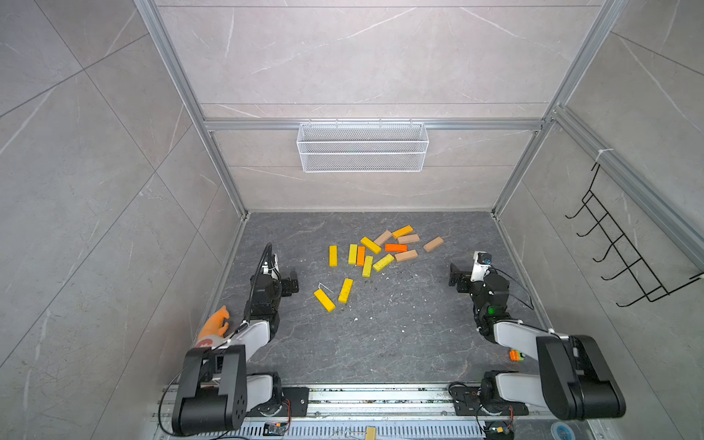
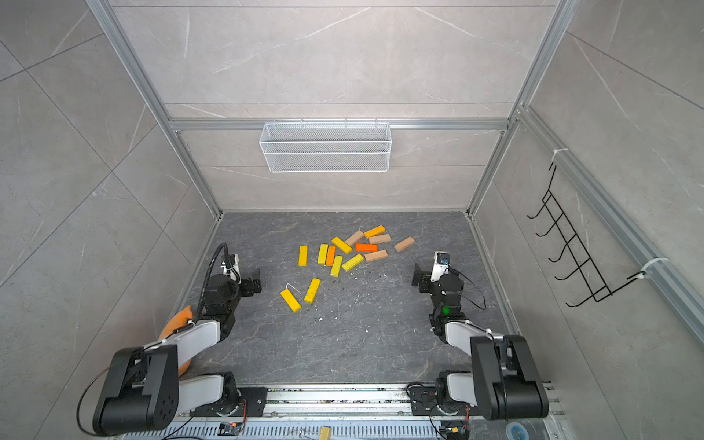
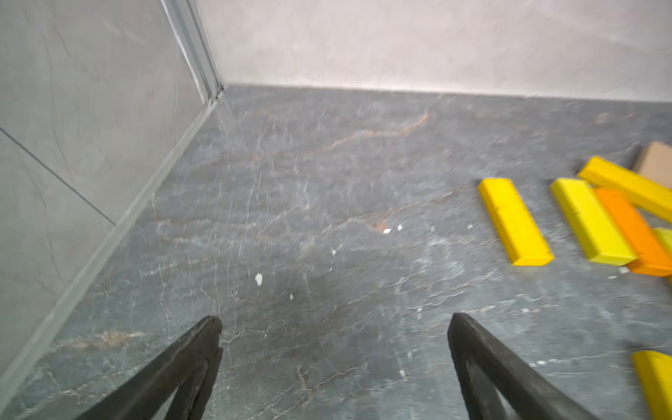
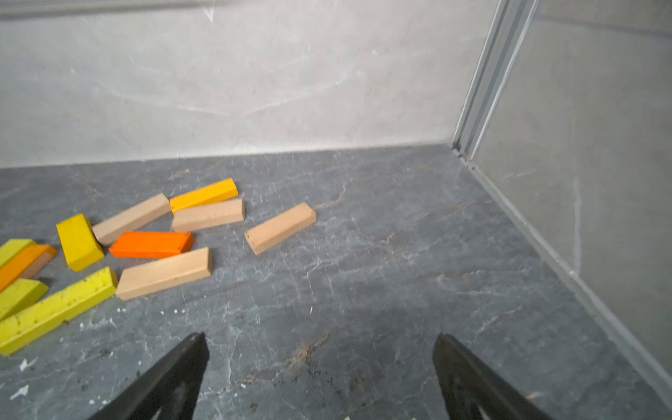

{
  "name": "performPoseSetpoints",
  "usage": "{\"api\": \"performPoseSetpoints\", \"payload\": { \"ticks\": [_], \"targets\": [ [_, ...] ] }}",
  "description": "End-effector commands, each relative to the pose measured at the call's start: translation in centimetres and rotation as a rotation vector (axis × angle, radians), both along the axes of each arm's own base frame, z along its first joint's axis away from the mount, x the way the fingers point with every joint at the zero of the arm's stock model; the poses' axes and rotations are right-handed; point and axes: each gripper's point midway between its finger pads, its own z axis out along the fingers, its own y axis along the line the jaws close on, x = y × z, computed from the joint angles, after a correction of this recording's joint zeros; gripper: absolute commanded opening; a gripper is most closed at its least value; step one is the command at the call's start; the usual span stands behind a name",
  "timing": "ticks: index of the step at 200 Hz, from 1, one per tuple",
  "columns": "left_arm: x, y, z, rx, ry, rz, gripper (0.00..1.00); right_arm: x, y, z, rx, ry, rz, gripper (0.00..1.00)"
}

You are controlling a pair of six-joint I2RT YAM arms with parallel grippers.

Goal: Assemble the number 8 with building blocks
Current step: Adjust the building block at the center of the board.

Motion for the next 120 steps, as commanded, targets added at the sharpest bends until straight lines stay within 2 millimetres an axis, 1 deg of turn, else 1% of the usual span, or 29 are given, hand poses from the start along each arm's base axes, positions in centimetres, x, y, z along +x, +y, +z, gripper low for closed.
{"api": "performPoseSetpoints", "payload": {
  "ticks": [1,10,13,15,20,37,48,62,76,99,120],
  "targets": [
    [-0.3,0.0,3.4,-0.035,-0.033,0.051,1.0,-0.2,0.4,2.0,0.028,0.051,-0.008,0.99],
    [-0.6,-0.2,4.4,-0.068,-0.032,0.072,1.0,-0.2,1.0,3.4,0.036,0.062,0.009,0.99],
    [-0.7,-0.2,4.7,-0.08,-0.03,0.076,1.0,-0.2,1.2,3.4,0.04,0.073,0.013,0.99],
    [-0.7,-0.3,4.9,-0.087,-0.026,0.078,1.0,-0.3,1.5,3.9,0.048,0.074,0.027,1.0],
    [-0.9,-0.7,5.2,-0.101,-0.016,0.076,1.0,-0.4,2.2,4.6,0.06,0.079,0.055,0.99],
    [-1.7,-1.6,5.7,-0.165,0.042,0.096,1.0,-0.9,4.7,6.1,0.128,0.088,0.138,0.99],
    [-2.3,-2.4,5.6,-0.212,0.087,0.102,1.0,-1.6,7.5,7.0,0.184,0.112,0.246,0.99],
    [-3.3,-3.3,5.2,-0.277,0.152,0.131,1.0,-2.4,10.3,7.2,0.206,0.165,0.321,0.99],
    [-4.1,-5.0,4.8,-0.318,0.217,0.1,1.0,-3.2,12.6,7.2,0.22,0.198,0.37,0.99],
    [-5.4,-7.8,4.0,-0.343,0.312,0.071,1.0,-3.7,14.5,6.7,0.303,0.256,0.386,0.99],
    [-6.6,-9.4,2.9,-0.342,0.397,0.069,0.99,-4.4,16.1,7.0,0.337,0.27,0.419,0.99]
  ]
}}
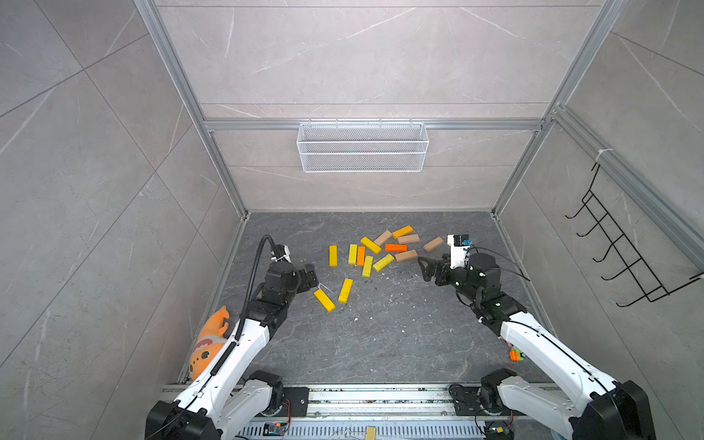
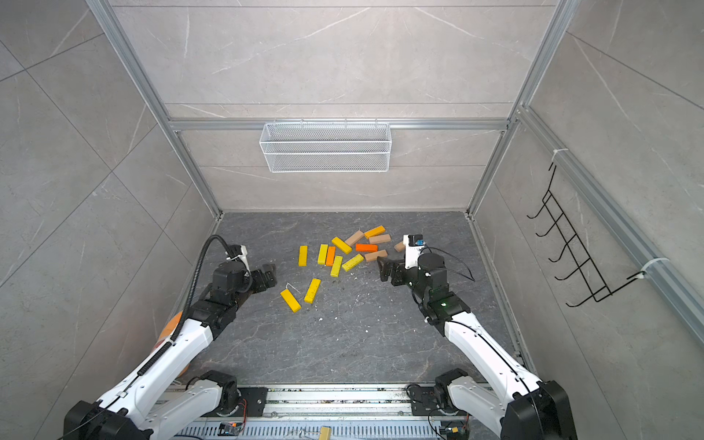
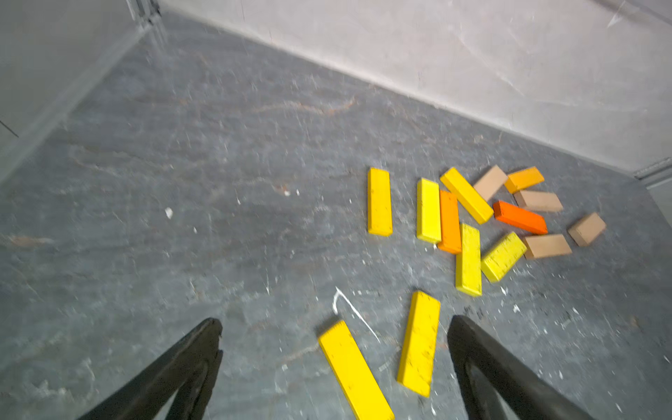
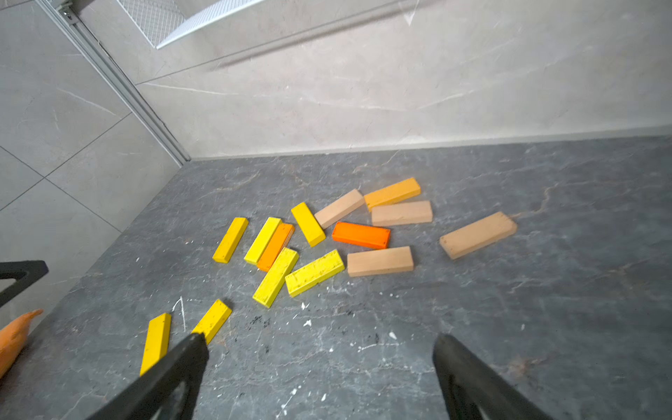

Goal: Assemble the number 8 with building blocks
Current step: Adjust the building block at the center of the board.

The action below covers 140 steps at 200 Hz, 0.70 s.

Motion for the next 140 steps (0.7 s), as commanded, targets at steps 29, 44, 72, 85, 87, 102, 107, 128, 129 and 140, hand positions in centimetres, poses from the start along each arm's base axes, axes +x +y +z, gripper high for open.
{"api": "performPoseSetpoints", "payload": {
  "ticks": [29,44,72,85,87,102,107,128,129,140],
  "targets": [
    [-3.3,-2.2,-3.8,-0.04,0.245,0.034,0.97,-1.7,3.1,1.0,0.098,0.077,0.04,0.99],
    [-3.9,-2.4,-4.7,-0.041,0.293,0.042,0.95,-1.8,3.7,1.2,0.09,0.072,0.036,1.0],
    [-4.8,-3.1,-5.8,-0.061,0.33,0.04,0.91,-1.8,5.4,0.9,0.062,0.077,0.044,0.99],
    [-5.3,-3.3,-6.0,-0.067,0.349,0.043,0.9,-1.8,6.3,0.8,0.056,0.087,0.053,1.0],
    [-5.4,-3.3,-6.1,-0.066,0.353,0.043,0.9,-1.8,6.4,0.8,0.056,0.087,0.055,0.99],
    [-5.9,-3.7,-6.3,-0.064,0.372,0.039,0.89,-1.8,7.3,0.8,0.06,0.09,0.055,0.99],
    [-6.0,-3.7,-6.3,-0.063,0.375,0.038,0.89,-1.8,7.7,0.7,0.062,0.097,0.061,0.99],
    [-6.5,-4.0,-6.7,-0.061,0.39,0.042,0.87,-1.7,9.3,0.6,0.069,0.112,0.08,0.99],
    [-6.5,-4.0,-6.8,-0.061,0.392,0.043,0.87,-1.6,9.4,0.5,0.069,0.113,0.081,0.99],
    [-6.7,-4.1,-7.2,-0.057,0.406,0.044,0.87,-1.6,10.3,0.5,0.073,0.117,0.096,0.98]
  ]
}}
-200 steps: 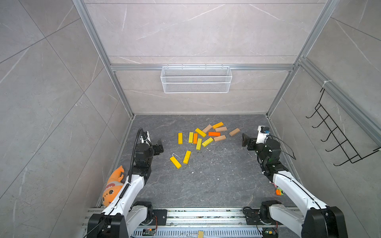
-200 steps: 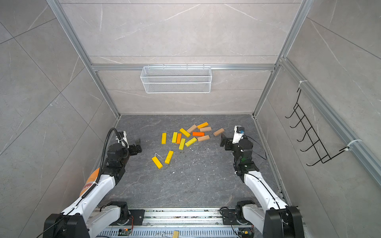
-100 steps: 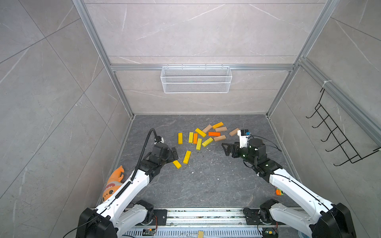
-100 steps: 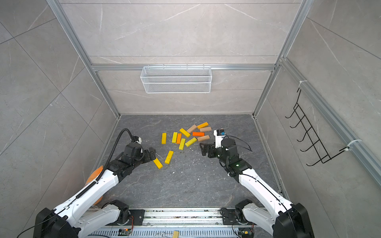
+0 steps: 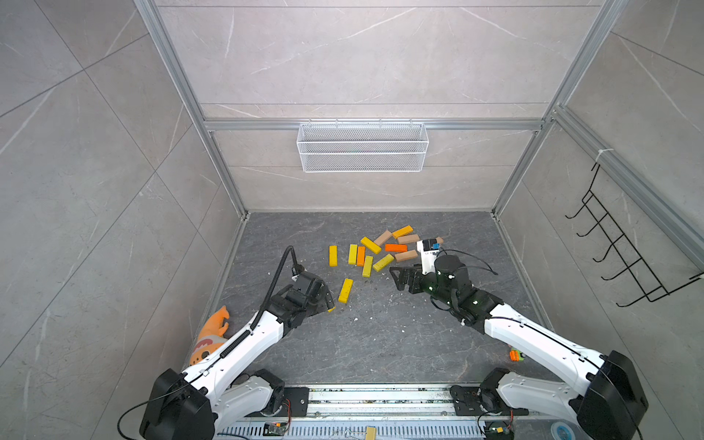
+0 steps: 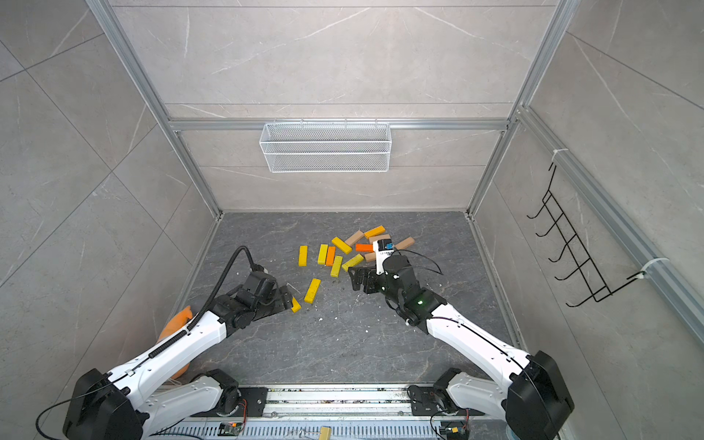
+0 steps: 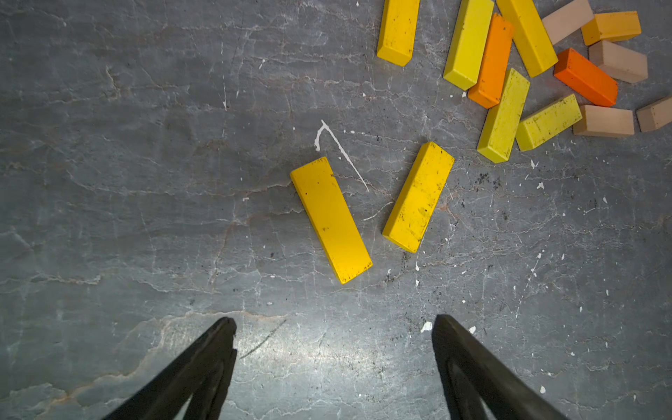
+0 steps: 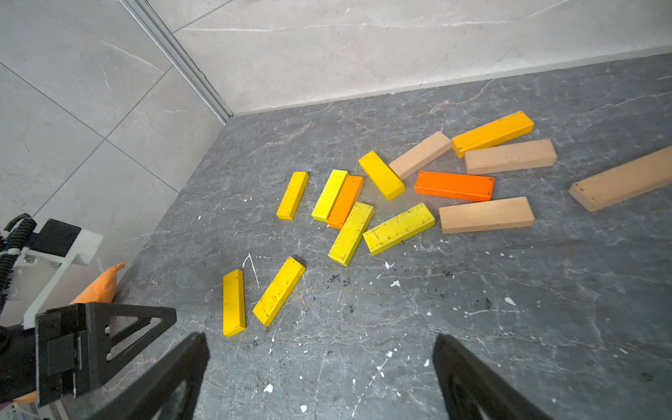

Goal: Assemble the number 8 with building blocks
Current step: Adjust the building block at the center of the board.

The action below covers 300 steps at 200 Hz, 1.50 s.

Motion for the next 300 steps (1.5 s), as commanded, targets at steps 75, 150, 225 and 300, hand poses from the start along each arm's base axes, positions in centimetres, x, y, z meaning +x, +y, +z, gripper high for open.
{"api": "performPoseSetpoints", "payload": {
  "ticks": [75,150,225,300],
  "targets": [
    [-1.1,-0.7,-2.1,0.039,0.089,0.022,0.84,0.8,6.0,1.0,0.04,0.0,0.057,0.96],
    [-1.0,-1.7,-3.5,0.037,0.129,0.026,0.81,0.7,6.8,0.3,0.029,0.009,0.066,0.95],
    [-0.8,-2.5,-5.3,0.036,0.186,0.035,0.78,-0.3,5.2,1.0,0.01,-0.03,0.054,0.95],
    [0.6,-3.2,-6.5,0.049,0.218,0.097,0.73,-1.3,4.0,-0.1,-0.013,-0.016,0.045,0.94]
  ]
}}
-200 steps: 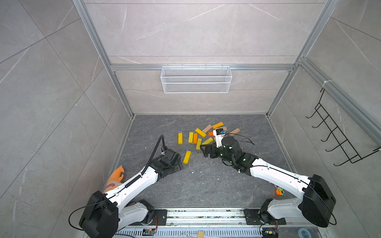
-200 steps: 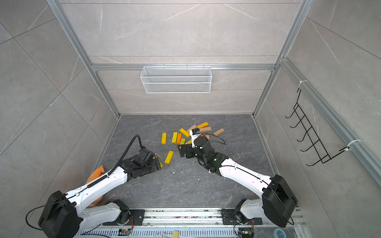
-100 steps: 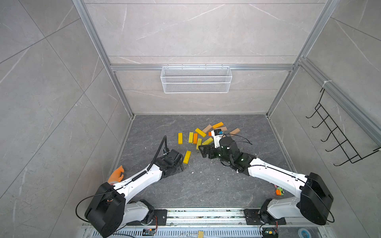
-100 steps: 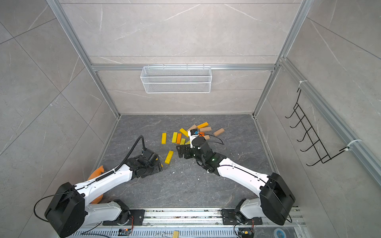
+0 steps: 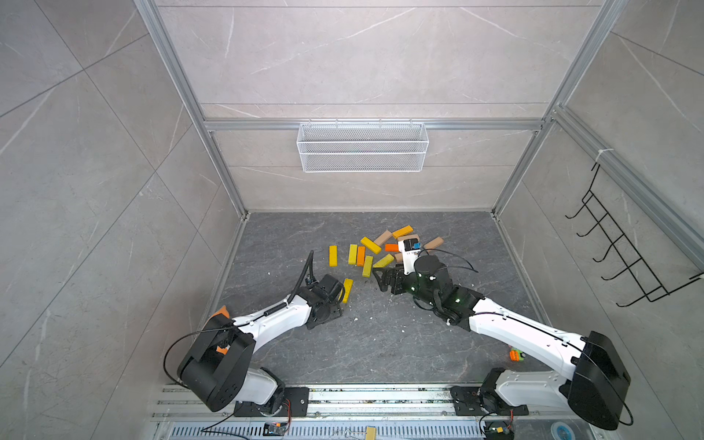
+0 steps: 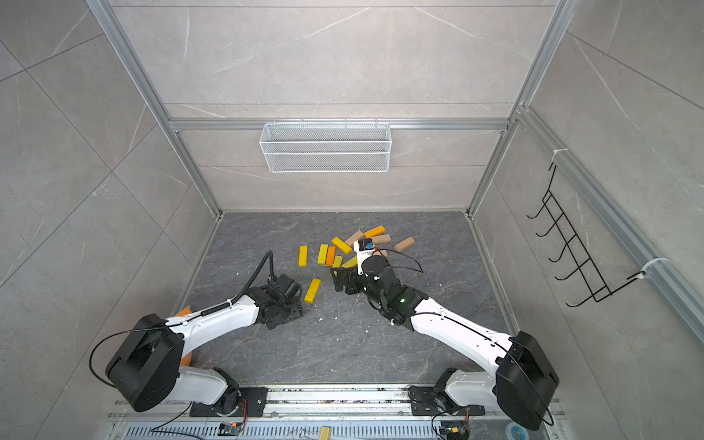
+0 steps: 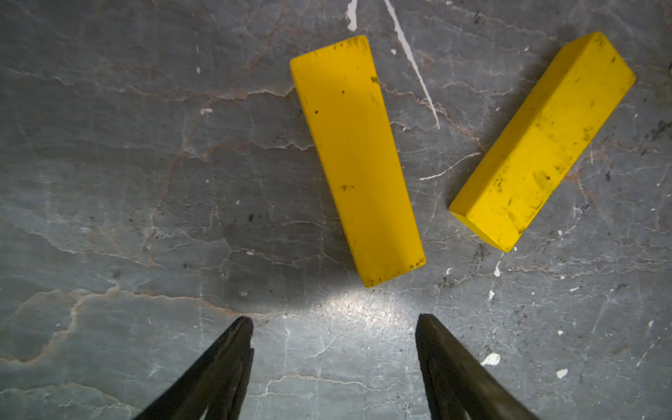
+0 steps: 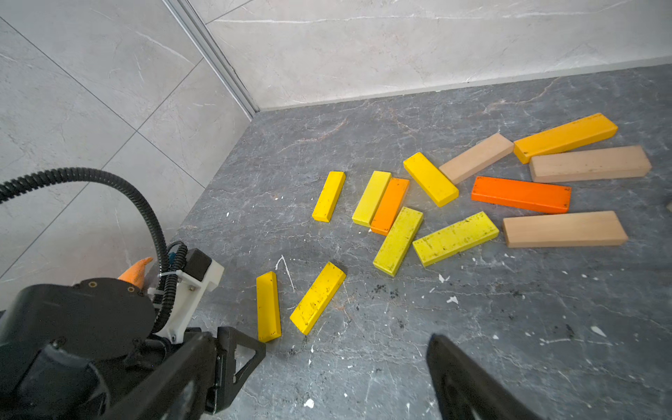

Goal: Assemble the number 8 with building blocks
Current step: Adjust the building block at the center of the board.

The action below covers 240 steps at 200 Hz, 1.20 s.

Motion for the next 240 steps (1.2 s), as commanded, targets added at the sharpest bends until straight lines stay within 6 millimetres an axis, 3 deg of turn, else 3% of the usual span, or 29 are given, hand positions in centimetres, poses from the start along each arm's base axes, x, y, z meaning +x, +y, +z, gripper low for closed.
{"api": "performPoseSetpoints", "payload": {
  "ticks": [1,83,157,212,240],
  "targets": [
    [1.6,-1.0,1.0,-0.021,-0.04,0.019,0.73,-0.6,-0.6,-0.7,-0.03,-0.002,-0.004,0.94],
    [4.5,-0.4,0.6,0.046,-0.034,0.029,0.72,-1.2,-0.7,-1.3,-0.045,0.006,0.005,0.94],
    [5.1,0.6,-0.7,0.073,-0.002,0.033,0.67,-1.4,-0.7,-1.5,-0.073,0.009,0.013,0.94],
    [5.6,0.4,-1.4,0.091,0.016,-0.003,0.5,-1.6,-1.1,-1.5,-0.091,0.007,0.003,0.94],
    [5.9,-0.1,-1.3,0.1,0.006,-0.11,0.36,-1.8,-1.4,-1.8,-0.106,0.012,0.005,0.94]
  ]
}}
